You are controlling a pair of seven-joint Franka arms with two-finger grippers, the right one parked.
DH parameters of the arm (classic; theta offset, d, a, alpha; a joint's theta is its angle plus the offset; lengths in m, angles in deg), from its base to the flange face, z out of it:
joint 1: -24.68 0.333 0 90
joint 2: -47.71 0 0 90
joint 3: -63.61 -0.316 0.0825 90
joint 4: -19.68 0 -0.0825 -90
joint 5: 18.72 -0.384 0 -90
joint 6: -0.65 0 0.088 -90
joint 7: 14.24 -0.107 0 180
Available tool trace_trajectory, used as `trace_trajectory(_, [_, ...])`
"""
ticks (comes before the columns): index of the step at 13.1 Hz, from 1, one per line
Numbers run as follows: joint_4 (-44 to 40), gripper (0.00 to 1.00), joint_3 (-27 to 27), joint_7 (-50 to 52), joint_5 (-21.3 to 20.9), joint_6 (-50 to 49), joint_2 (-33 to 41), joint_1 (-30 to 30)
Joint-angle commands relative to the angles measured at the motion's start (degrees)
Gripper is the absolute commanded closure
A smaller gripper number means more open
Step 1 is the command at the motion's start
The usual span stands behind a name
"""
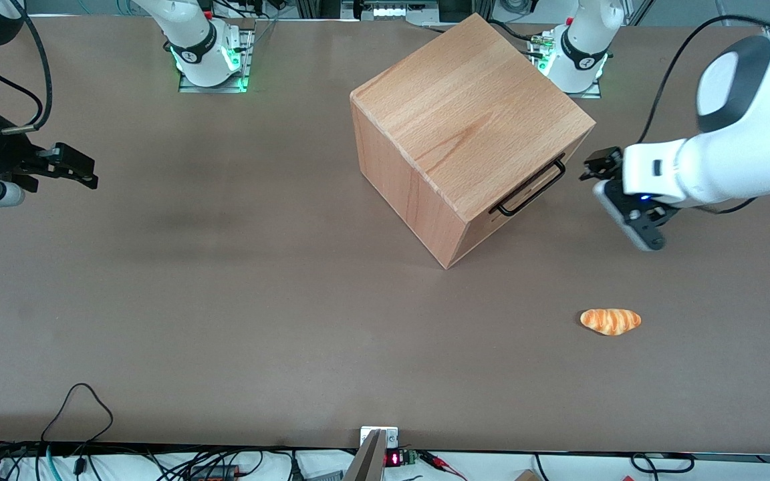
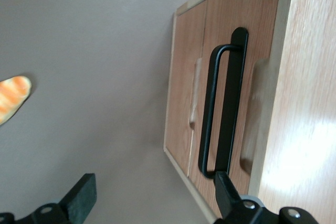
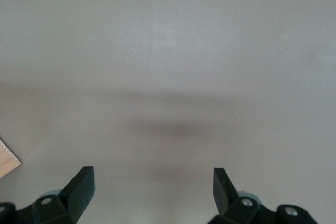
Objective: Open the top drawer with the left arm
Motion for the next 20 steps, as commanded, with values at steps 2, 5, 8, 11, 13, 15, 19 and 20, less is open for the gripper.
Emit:
trace_trajectory(2, [-1.0,0.0,1.5,-1.4,1.6,1.8,-3.7,0.0])
trace_trajectory(5, [0.4,0.0,2.4,-1.4,1.6,4.6,-5.1,-0.7])
trace_trajectory(8, [0.8,0.0,2.5,-1.5,1.6,4.8,-6.5,-1.7])
trace_trajectory(11, [1.1,0.0,2.5,-3.1,1.6,5.3,-7.8,-2.4])
trace_trajectory(13, [1.8,0.0,2.6,-3.9,1.6,5.3,-8.2,-2.6])
trace_trajectory(15, [1.9,0.0,2.5,-4.0,1.6,5.3,-8.5,-2.8])
trace_trajectory(19, [1.9,0.0,2.5,-4.0,1.2,5.9,-9.1,-3.0])
trace_trajectory(20, [1.9,0.0,2.5,-4.0,1.1,6.0,-9.4,-3.0])
